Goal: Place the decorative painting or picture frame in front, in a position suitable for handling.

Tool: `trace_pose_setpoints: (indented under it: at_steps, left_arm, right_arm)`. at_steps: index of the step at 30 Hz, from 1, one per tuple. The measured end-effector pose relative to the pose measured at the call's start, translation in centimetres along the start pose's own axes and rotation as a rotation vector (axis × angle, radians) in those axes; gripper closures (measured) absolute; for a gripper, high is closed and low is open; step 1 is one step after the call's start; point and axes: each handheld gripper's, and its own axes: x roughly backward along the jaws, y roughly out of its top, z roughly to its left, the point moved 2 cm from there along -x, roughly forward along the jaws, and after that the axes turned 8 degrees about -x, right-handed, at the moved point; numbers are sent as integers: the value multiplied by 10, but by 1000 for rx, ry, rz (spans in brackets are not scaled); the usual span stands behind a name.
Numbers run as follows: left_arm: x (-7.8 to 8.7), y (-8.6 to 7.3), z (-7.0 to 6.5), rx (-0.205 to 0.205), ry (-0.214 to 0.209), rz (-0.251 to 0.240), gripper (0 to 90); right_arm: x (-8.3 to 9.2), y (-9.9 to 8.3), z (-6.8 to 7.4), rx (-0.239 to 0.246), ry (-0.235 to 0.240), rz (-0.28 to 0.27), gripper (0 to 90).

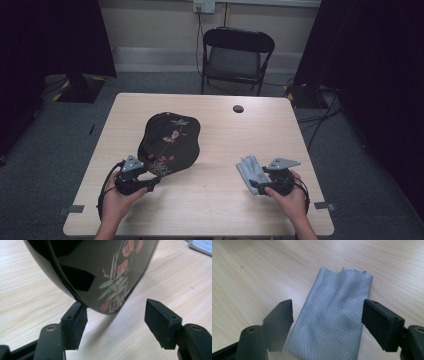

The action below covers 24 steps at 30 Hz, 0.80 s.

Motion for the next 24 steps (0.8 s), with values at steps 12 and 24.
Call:
trace_pose_setpoints:
  at_steps: [12, 24]
  left_arm:
    - [5, 2, -20, 7, -89, 14, 508]
    - [14, 15, -7, 51, -68, -26, 486]
  right_arm:
    - [1, 0, 1, 4, -4, -1, 248]
    - [2, 0, -1, 6, -9, -3, 248]
